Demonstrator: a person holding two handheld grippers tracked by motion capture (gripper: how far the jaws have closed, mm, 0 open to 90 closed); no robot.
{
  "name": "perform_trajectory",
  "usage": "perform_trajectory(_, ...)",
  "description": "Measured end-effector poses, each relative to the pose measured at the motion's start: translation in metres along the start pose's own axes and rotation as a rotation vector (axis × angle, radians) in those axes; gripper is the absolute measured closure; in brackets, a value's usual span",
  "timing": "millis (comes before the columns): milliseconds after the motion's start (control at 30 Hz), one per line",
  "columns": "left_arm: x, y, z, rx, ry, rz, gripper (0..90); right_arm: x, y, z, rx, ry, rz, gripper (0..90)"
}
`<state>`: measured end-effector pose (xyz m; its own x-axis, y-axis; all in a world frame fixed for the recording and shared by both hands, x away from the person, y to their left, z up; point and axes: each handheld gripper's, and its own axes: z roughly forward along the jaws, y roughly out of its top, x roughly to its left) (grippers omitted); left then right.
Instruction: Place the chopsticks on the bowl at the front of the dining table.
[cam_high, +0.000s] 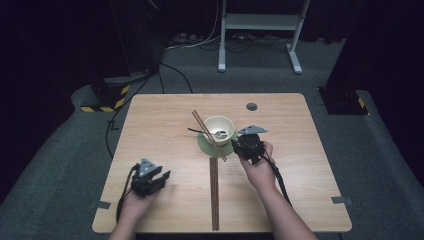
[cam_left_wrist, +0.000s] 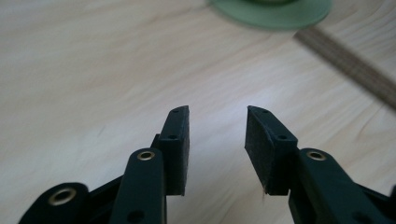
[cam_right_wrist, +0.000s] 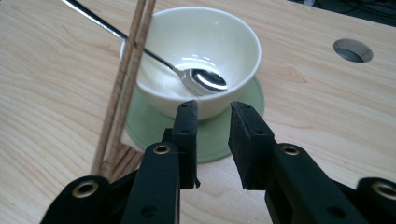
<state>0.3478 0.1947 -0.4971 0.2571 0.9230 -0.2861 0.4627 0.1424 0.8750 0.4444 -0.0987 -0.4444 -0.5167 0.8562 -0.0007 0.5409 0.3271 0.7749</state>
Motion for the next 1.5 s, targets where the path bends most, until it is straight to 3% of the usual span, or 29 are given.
perform_trajectory(100,-0.028,0.011,0.022,-0.031,-0.010,0.026,61.5,-0.001,-0.010,-0.002,-0.015,0.011,-0.007,72.0)
perform_trajectory(200,-0.045,0.018,0.041,-0.041,0.006,0.044,62.7,-0.002,-0.017,-0.003,-0.024,0.030,-0.023,71.6)
perform_trajectory(300,-0.054,0.025,0.059,-0.048,0.035,0.034,63.7,-0.002,-0.022,-0.001,-0.042,0.058,-0.034,70.6)
perform_trajectory(400,-0.063,0.030,0.077,-0.075,0.058,-0.003,66.3,-0.002,-0.026,0.001,-0.055,0.099,-0.036,70.7)
perform_trajectory(533,-0.074,0.034,0.094,-0.084,0.100,0.015,67.8,0.005,-0.029,0.005,-0.076,0.135,-0.058,72.5)
perform_trajectory(567,-0.079,0.037,0.099,-0.102,0.105,-0.011,68.6,0.008,-0.029,0.006,-0.081,0.141,-0.067,72.9)
perform_trajectory(633,-0.083,0.038,0.102,-0.115,0.106,-0.030,69.8,0.014,-0.028,0.005,-0.102,0.159,-0.079,72.8)
perform_trajectory(733,-0.092,0.040,0.106,-0.113,0.104,-0.011,70.1,0.020,-0.028,0.005,-0.111,0.156,-0.124,72.8)
perform_trajectory(867,-0.101,0.036,0.112,-0.095,0.119,0.021,70.1,0.017,-0.028,0.008,-0.088,0.167,-0.099,73.7)
perform_trajectory(1033,-0.104,0.036,0.114,-0.094,0.104,0.003,70.1,0.012,-0.030,0.010,-0.081,0.175,-0.082,74.0)
perform_trajectory(1300,-0.107,0.036,0.116,-0.079,0.083,0.048,70.0,0.012,-0.032,0.010,-0.073,0.200,-0.071,73.5)
perform_trajectory(1500,-0.105,0.036,0.115,-0.087,0.092,0.050,69.8,0.014,-0.033,0.009,-0.079,0.197,-0.079,73.5)
